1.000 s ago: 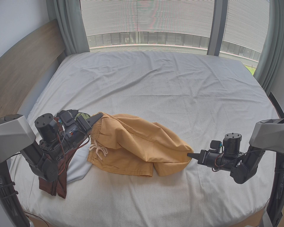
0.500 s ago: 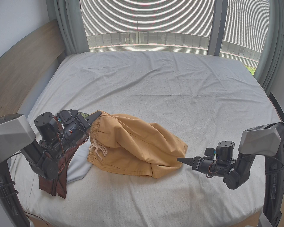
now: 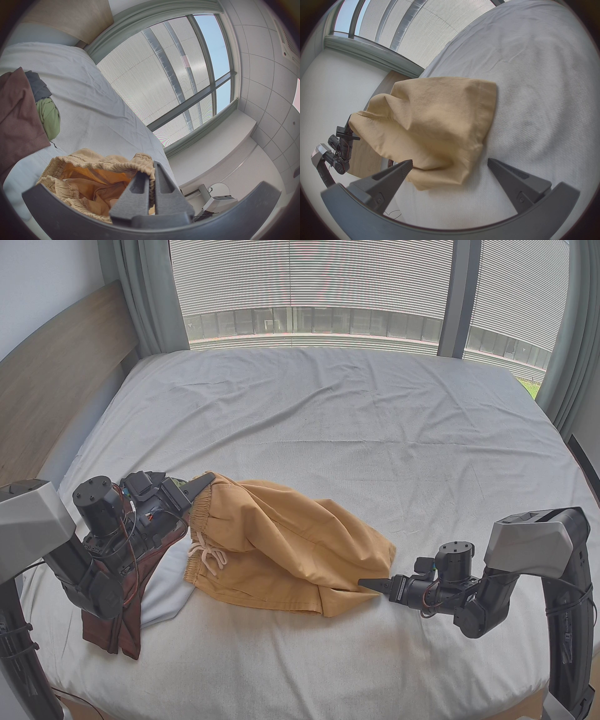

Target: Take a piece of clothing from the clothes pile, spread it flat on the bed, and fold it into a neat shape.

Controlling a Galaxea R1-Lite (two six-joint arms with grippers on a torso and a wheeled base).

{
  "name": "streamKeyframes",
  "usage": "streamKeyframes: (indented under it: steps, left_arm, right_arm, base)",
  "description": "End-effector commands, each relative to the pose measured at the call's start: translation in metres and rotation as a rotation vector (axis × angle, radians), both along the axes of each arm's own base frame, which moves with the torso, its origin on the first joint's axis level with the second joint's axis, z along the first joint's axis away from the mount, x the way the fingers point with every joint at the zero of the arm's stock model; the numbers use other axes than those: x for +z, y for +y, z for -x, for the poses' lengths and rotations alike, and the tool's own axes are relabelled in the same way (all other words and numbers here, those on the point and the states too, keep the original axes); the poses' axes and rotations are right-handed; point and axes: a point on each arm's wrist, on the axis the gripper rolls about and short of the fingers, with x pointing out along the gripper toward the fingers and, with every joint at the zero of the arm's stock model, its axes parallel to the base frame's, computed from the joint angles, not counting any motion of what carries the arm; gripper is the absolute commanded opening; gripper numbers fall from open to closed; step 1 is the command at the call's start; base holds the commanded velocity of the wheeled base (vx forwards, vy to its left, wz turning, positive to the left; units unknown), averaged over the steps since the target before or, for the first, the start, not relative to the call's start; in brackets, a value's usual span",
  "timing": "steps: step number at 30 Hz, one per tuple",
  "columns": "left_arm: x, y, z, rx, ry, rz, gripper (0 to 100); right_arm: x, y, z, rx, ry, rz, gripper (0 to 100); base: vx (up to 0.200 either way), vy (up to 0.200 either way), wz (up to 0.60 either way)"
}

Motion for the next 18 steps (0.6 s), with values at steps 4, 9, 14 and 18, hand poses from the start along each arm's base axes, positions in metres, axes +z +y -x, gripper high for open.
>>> streamKeyframes:
  steps: [4, 9, 14, 18]
  left_arm:
    - [0.002, 0.0, -0.002, 0.003, -0.012, 0.002, 0]
    - [0.003, 0.0, -0.005, 0.004, -0.02, 0.005, 0]
    - [0.003, 0.008, -0.011, 0.032, -0.025, 0.007, 0]
    - [-0.001, 0.011, -0.015, 0.039, -0.022, 0.007, 0]
  right_arm:
    - [-0.004, 0.016, -0.021, 0.019, -0.042, -0.012, 100]
    - [-0.001, 0.019, -0.024, 0.019, -0.054, -0.031, 100]
    - [0.006, 0.016, -0.02, 0.004, -0.071, -0.069, 100]
    - [0.027, 0.012, -0.013, -0.005, -0.11, -0.12, 100]
  base:
    - [0.0, 0.0, 0.0]
    - [0.0, 0.0, 0.0]
    - [0.0, 0.0, 0.0]
    - [0.0, 0.0, 0.0]
